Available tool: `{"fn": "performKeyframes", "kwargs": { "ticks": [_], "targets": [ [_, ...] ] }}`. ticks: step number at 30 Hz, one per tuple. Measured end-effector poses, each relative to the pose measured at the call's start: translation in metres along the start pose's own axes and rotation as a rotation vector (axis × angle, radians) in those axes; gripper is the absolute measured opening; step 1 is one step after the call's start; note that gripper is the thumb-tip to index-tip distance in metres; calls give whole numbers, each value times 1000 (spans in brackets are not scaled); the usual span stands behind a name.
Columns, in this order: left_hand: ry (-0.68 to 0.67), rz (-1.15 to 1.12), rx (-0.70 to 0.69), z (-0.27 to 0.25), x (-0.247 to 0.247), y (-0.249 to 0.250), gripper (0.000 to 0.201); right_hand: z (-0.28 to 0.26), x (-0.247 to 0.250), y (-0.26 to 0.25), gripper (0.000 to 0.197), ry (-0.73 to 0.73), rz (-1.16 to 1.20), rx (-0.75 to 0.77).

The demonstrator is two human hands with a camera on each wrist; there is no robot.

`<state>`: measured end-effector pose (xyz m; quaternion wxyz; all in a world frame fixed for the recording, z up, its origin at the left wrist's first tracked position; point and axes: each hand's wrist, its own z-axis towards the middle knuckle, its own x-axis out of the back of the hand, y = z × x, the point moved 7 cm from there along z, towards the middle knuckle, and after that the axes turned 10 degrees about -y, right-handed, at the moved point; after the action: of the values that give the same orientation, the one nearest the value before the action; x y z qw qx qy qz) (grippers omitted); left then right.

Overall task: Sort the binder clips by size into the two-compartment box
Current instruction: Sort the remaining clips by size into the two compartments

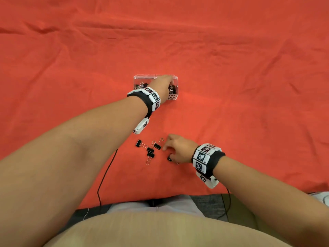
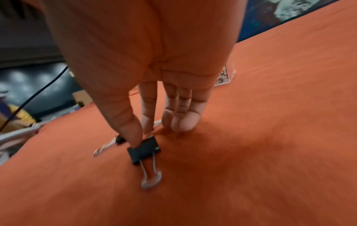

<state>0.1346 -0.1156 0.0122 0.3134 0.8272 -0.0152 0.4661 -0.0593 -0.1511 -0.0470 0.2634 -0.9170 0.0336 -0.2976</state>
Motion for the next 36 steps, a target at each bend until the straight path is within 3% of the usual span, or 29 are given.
{"fn": "performKeyframes", "kwargs": {
  "ticks": [4, 9, 14, 17, 21, 26, 29, 32, 36],
  "targets": [
    [63, -68, -24, -27, 1, -8, 44, -2, -15, -4, 42, -57, -54, 24],
    [94, -95, 8, -76, -20, -39, 34, -5, -13, -3, 22, -4, -75, 33],
    [-56, -48, 54, -125, -66, -73, 26, -11, 1, 2, 7, 119, 55, -14],
    [-180, -1, 68, -147, -90, -86, 34, -9, 16, 9, 13, 241, 270, -80],
    [-230, 34, 51, -163, -105, -92, 46, 4, 24, -4, 26, 288, 292, -35],
    [-210, 89, 81, -165, -105, -92, 31, 24, 15, -20, 36, 234, 119, -37],
    [-121, 31, 133, -169, -99, -94, 26, 29, 7, -22, 40, 202, 61, -66],
    [-19, -110, 199, -173, -96, -90, 25, 27, 4, -20, 32, 243, 64, -87],
    [-26, -171, 183, -172, -106, -68, 26, 24, 7, -19, 24, 298, 73, -52]
  ]
}}
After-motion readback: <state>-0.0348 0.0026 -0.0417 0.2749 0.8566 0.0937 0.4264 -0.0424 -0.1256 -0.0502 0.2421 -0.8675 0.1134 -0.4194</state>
